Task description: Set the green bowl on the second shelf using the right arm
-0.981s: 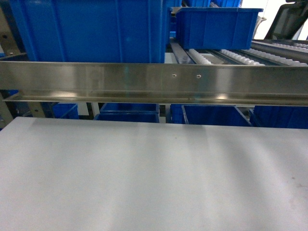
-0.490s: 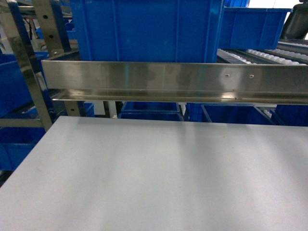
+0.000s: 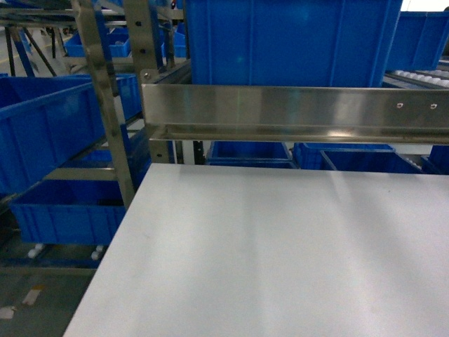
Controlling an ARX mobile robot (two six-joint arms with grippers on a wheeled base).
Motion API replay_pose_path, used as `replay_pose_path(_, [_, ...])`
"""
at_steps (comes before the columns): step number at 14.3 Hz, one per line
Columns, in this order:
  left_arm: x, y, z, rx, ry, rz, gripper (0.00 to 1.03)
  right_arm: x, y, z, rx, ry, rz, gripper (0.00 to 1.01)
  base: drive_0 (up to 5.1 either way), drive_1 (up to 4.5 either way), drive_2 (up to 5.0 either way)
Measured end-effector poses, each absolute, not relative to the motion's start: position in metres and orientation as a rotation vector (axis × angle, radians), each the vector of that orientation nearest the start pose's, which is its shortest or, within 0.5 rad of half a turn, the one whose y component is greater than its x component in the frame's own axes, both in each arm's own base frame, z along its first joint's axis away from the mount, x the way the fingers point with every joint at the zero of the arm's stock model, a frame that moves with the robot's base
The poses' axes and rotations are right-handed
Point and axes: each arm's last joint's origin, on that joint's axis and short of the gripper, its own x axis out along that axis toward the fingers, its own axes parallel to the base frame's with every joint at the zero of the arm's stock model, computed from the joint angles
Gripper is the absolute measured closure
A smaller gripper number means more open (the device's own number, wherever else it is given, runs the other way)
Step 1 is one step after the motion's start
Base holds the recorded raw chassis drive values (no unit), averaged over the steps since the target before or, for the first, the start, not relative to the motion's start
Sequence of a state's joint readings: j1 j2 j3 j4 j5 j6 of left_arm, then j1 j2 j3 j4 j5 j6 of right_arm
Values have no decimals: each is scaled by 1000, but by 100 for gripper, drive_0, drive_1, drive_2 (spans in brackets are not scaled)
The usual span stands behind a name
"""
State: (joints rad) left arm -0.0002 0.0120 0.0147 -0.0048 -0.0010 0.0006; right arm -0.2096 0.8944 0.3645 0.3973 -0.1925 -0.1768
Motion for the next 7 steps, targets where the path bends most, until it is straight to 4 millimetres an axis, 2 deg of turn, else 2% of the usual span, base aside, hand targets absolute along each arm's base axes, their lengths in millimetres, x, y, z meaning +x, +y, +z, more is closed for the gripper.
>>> replay_pose_path(4, [98, 0, 167, 1, 1, 0, 5, 189, -34, 224, -150, 133, -5, 99, -488, 133, 343])
replay_pose_path(7, [98, 0, 167, 1, 3, 0, 5, 189, -34, 224, -149, 134, -5, 99, -486, 250, 250])
